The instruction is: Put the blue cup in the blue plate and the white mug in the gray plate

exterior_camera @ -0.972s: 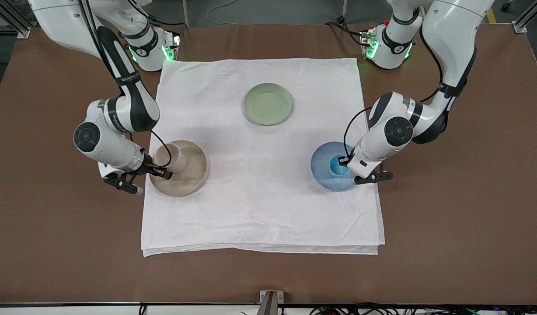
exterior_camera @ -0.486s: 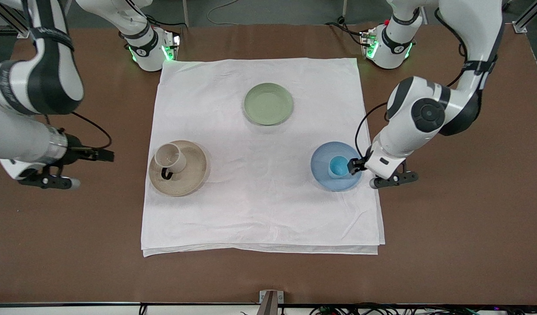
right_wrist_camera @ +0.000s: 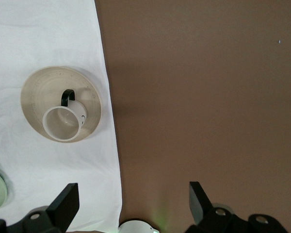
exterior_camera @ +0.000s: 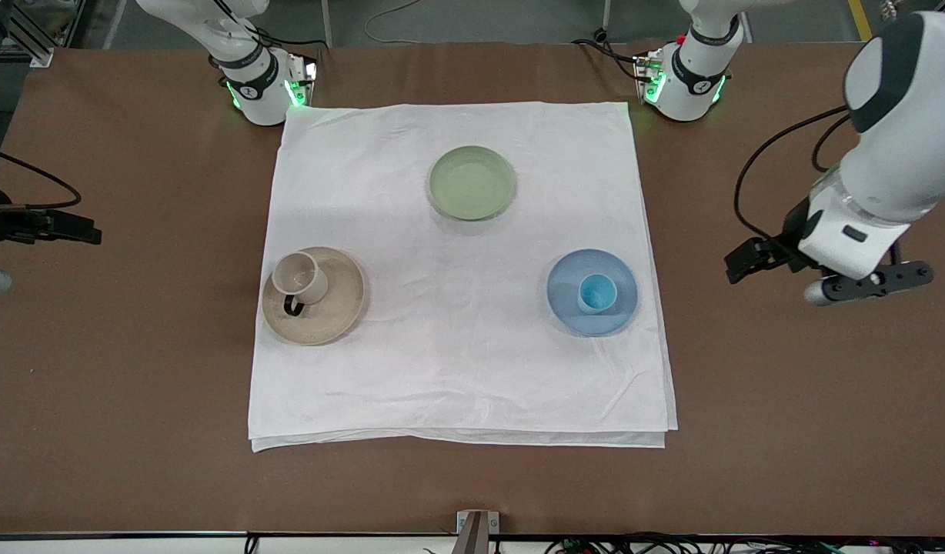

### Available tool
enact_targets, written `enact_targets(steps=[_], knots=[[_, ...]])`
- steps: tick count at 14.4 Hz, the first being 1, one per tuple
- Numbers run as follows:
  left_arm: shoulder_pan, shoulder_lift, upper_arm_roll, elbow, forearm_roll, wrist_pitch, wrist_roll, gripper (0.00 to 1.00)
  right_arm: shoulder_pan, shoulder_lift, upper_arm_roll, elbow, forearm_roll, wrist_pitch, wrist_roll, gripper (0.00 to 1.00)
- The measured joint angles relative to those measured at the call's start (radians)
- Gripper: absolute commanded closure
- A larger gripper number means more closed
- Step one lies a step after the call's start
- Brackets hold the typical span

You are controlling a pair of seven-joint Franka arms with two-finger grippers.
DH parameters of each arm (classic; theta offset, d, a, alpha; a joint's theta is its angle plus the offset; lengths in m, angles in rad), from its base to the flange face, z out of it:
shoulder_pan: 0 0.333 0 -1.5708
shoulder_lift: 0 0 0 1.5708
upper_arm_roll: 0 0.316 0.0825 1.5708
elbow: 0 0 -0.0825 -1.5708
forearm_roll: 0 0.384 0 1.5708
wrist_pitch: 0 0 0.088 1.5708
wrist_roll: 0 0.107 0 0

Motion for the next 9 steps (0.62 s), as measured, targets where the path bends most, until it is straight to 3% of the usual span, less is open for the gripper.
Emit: enact_targets(steps=[5, 7, 9], knots=[[0.056, -0.07, -0.024, 0.02, 0.0, -0.072, 0.118, 0.0, 0.0, -0.019, 0.011, 0.0, 0.002, -0.038, 0.0, 0.0], [0.056, -0.098, -0.015, 0.021, 0.0, -0.114, 0.172, 0.0, 0.0, -0.09, 0.012, -0.081, 0.002, 0.011, 0.0, 0.0], [0.033, -0.123, 0.039, 0.02, 0.0, -0.174, 0.219, 0.0, 0.0, -0.207, 0.012, -0.233, 0.002, 0.098, 0.0, 0.0]])
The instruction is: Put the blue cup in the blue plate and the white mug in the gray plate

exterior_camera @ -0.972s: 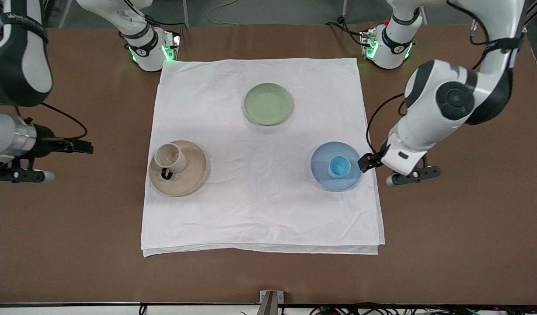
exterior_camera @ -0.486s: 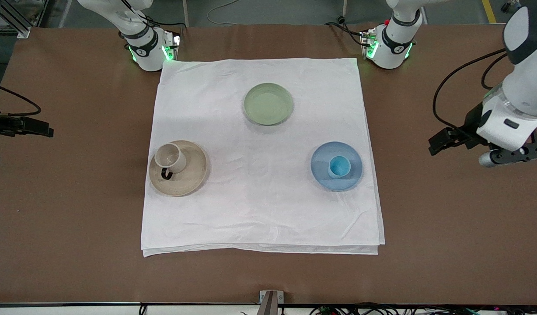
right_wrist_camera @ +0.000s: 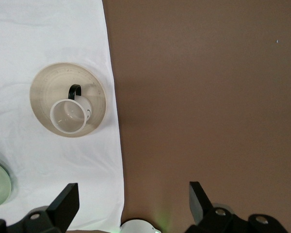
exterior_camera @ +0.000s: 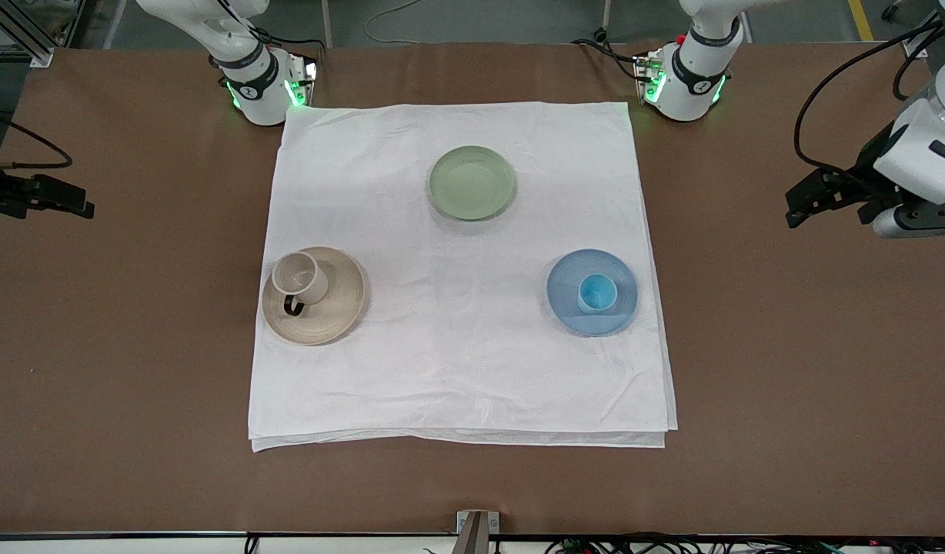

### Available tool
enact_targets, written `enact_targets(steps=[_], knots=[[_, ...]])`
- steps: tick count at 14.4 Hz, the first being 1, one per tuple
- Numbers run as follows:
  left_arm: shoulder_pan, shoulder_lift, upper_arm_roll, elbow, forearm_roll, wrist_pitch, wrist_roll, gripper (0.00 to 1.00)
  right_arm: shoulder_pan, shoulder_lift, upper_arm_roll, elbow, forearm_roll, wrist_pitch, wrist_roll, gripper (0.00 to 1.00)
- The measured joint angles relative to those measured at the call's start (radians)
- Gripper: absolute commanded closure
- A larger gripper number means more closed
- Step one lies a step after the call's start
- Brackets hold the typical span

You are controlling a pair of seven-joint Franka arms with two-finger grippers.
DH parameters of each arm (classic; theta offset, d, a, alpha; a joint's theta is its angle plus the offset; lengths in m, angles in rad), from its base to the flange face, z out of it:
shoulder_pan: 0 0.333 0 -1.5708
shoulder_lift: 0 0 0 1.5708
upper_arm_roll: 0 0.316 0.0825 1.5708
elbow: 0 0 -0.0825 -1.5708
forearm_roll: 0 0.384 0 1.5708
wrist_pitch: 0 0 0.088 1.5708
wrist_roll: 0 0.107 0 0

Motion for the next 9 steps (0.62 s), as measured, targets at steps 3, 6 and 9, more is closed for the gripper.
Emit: enact_targets(steps=[3, 6, 9], knots=[[-0.057, -0.04, 0.088, -0.008, 0.0, -0.035, 0.035, 0.0, 0.0, -0.164, 0.0, -0.203, 0.0, 0.078, 0.0, 0.0], [-0.097, -0.077, 0.113, -0.04, 0.0, -0.042, 0.035, 0.0, 0.0, -0.254, 0.0, -0.276, 0.0, 0.083, 0.0, 0.0], [-0.138, -0.094, 0.144, -0.06, 0.0, -0.042, 0.035, 0.0, 0.0, -0.286, 0.001, -0.288, 0.0, 0.084, 0.0, 0.0]])
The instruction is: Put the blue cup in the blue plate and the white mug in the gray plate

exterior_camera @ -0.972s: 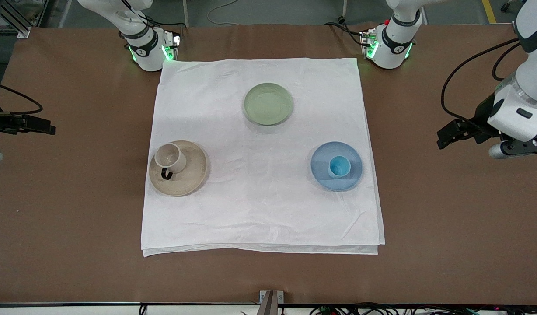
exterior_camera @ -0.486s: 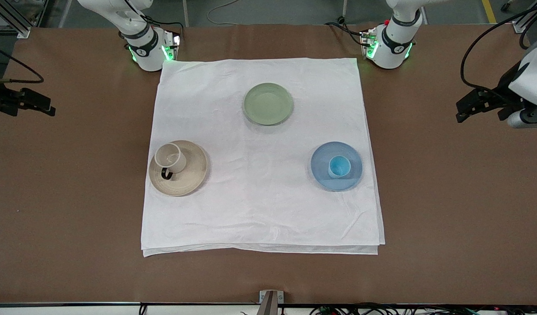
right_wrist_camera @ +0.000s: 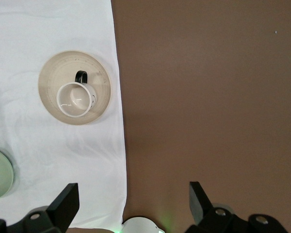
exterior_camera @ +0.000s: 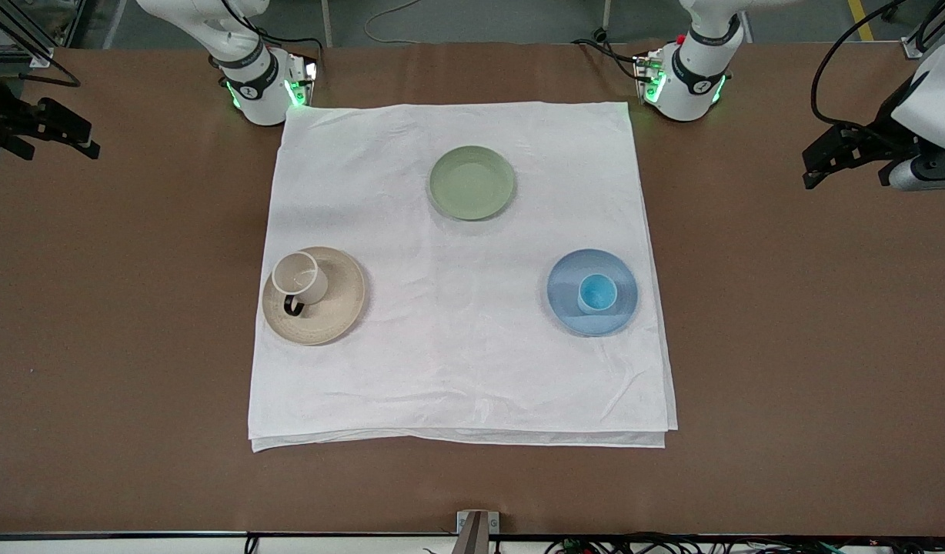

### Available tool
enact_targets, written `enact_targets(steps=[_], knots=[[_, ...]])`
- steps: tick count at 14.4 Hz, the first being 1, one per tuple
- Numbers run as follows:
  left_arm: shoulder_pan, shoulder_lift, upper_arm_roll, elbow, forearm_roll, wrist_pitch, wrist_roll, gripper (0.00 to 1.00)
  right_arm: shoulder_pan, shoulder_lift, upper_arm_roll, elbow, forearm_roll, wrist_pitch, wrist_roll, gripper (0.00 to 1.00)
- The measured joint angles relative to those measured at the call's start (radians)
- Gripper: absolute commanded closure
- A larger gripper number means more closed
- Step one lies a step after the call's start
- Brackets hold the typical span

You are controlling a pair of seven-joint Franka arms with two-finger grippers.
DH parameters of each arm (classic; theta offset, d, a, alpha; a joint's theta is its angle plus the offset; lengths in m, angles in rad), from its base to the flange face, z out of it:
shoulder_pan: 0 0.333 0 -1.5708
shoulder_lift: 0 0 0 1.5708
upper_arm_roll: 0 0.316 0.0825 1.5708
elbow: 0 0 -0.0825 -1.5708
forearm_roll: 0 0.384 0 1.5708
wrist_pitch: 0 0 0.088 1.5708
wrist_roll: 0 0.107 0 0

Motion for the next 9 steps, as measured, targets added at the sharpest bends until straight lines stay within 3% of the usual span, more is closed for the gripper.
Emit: enact_targets(steps=[4, 9], knots=[[-0.015, -0.002, 0.018, -0.008, -0.036, 0.0, 0.0, 0.0, 0.0, 0.004, 0.0, 0.025, 0.0, 0.012, 0.0, 0.0], [-0.015, 0.001, 0.024, -0.007, -0.039, 0.001, 0.0, 0.0, 0.0, 0.089, 0.006, 0.159, 0.0, -0.071, 0.0, 0.0]])
